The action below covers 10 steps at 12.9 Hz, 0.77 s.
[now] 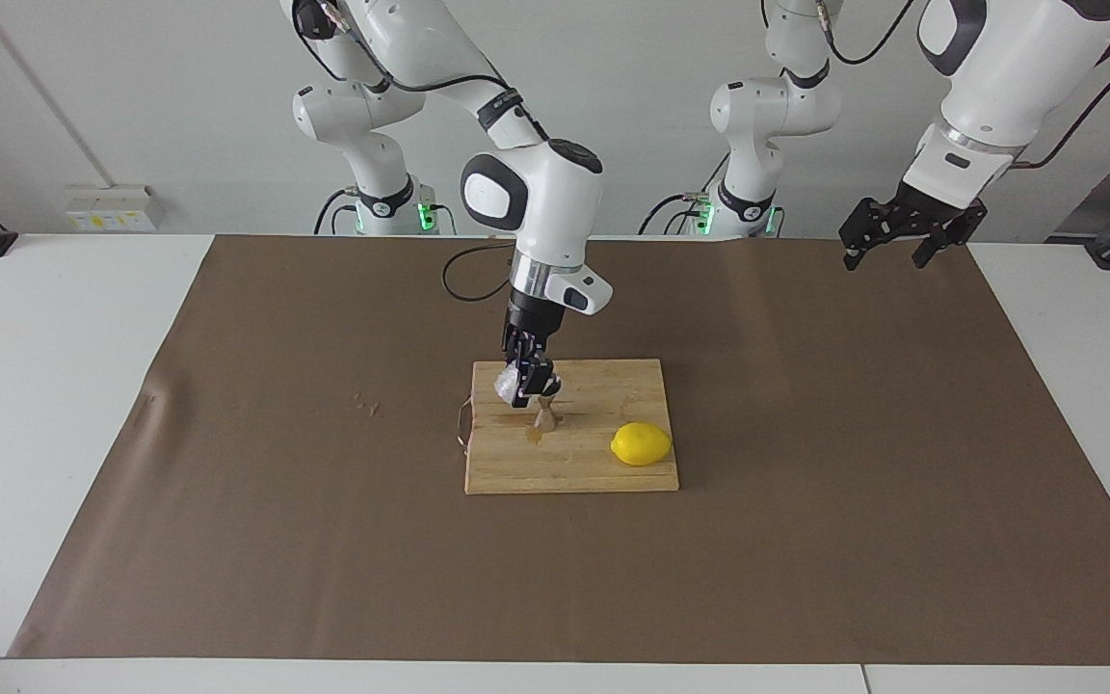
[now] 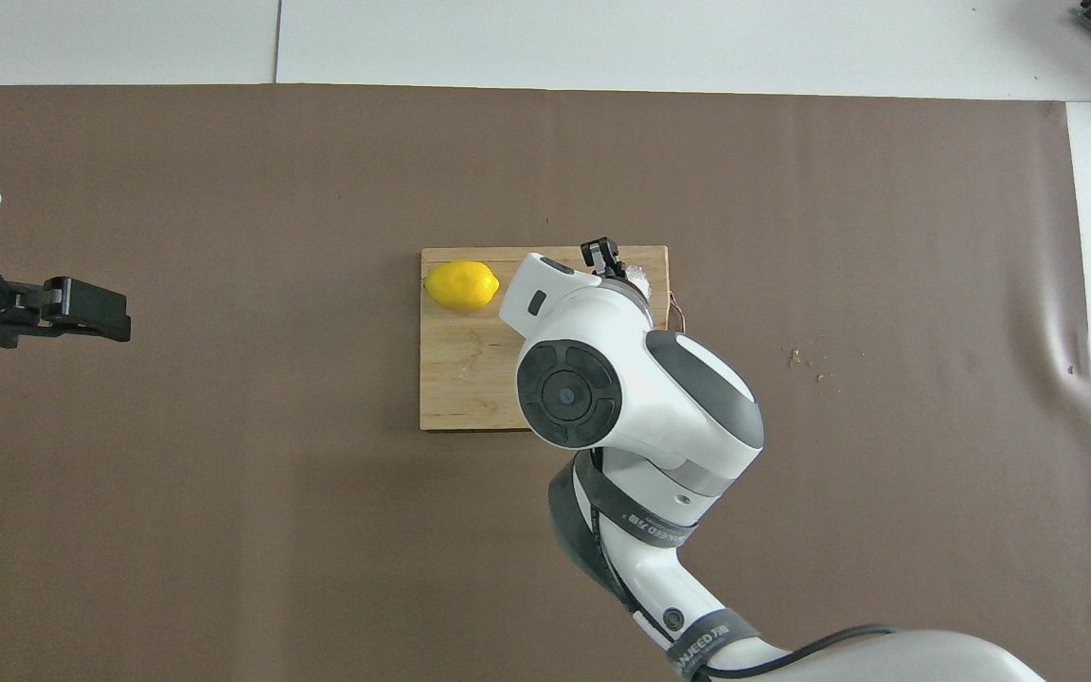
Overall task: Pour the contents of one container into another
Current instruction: 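Tilt the white cup with the right gripper above the metal cup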
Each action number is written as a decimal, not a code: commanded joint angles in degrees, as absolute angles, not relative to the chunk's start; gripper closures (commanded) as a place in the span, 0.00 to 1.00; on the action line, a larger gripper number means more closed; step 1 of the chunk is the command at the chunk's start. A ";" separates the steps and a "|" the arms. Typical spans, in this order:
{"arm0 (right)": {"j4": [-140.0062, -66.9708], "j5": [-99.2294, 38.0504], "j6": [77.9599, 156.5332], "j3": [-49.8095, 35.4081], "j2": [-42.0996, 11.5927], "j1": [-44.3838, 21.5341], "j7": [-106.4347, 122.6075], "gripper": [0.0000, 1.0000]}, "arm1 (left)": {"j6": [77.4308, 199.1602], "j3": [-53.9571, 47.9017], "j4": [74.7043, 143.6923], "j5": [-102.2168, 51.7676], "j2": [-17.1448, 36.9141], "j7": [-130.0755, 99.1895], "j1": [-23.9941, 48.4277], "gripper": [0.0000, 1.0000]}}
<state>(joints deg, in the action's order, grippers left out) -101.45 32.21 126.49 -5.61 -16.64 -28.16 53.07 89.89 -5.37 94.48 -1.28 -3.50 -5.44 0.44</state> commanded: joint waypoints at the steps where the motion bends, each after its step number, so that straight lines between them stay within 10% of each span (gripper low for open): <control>1: -101.69 28.49 127.97 -6.06 -16.26 -27.25 52.29 1.00 | 89.47 -5.54 96.06 -1.85 -5.10 -5.01 -0.18 0.00; 10: -101.07 20.85 127.88 -6.15 -15.56 -24.44 54.75 1.00 | 89.47 -5.54 96.06 -1.85 -5.10 -5.01 -0.18 0.00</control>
<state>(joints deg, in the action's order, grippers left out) -100.71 24.15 127.21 -5.46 -16.34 -26.18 53.07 89.89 -5.37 94.49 -1.28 -3.51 -5.44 0.44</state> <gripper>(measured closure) 0.498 0.000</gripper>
